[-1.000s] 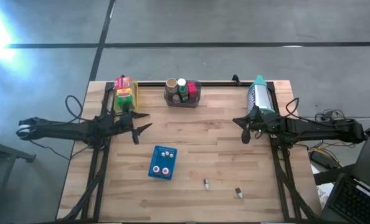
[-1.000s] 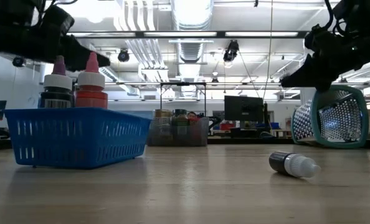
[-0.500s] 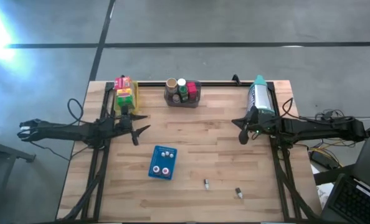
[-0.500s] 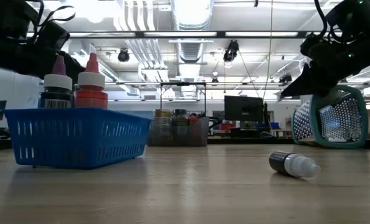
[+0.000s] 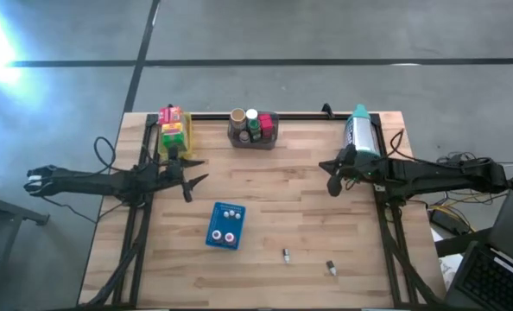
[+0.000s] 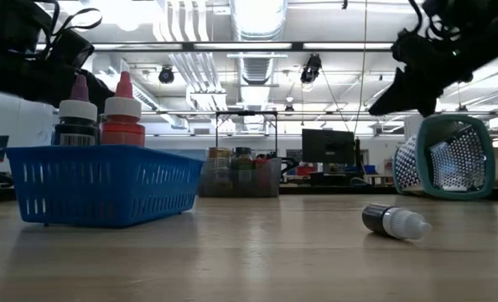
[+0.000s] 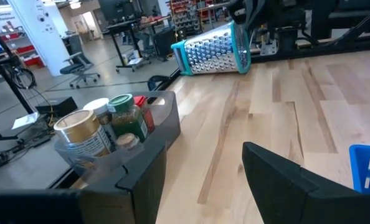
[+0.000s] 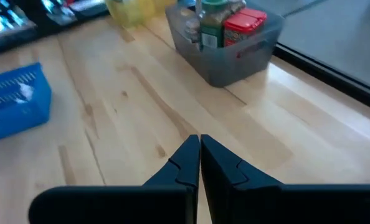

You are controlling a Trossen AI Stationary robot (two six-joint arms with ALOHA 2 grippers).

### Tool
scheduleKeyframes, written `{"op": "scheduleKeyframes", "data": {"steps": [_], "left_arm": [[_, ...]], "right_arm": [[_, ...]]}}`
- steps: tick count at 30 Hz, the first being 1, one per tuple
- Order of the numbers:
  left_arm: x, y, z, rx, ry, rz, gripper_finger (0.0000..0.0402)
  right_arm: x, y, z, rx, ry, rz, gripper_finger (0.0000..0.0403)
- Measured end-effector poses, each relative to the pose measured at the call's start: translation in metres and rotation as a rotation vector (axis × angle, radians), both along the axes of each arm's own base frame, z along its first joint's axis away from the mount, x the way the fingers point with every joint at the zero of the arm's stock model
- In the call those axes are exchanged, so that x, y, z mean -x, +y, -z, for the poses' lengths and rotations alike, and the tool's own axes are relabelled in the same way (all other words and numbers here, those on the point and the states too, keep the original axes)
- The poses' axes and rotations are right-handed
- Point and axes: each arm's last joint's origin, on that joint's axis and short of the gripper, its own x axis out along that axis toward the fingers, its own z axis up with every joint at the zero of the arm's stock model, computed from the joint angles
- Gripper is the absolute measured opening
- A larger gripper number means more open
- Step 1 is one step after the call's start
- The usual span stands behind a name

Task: Pick & Place Kitchen Items
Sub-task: Put the black food coloring bottle into the blue bin

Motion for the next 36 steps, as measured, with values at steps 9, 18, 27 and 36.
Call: {"op": "scheduleKeyframes", "data": {"steps": [9,18,27,36], "left_arm": [[0.000,0.000,0.001,0.001,0.007,0.001,0.0216],[0.000,0.000,0.001,0.002,0.006,0.003,0.0216],[0.000,0.000,0.001,0.002,0.007,0.002,0.0216],[0.000,0.000,0.001,0.003,0.011,0.002,0.0216]], "right_arm": [[-0.034,0.006,-0.048,-0.028,0.172,-0.028,0.0041],[-0.059,0.050,-0.069,-0.153,0.393,-0.080,0.0055],[-0.058,0.100,-0.090,-0.297,0.568,0.053,0.0078],[-0.061,0.145,-0.120,-0.442,0.568,0.221,0.0107]]}}
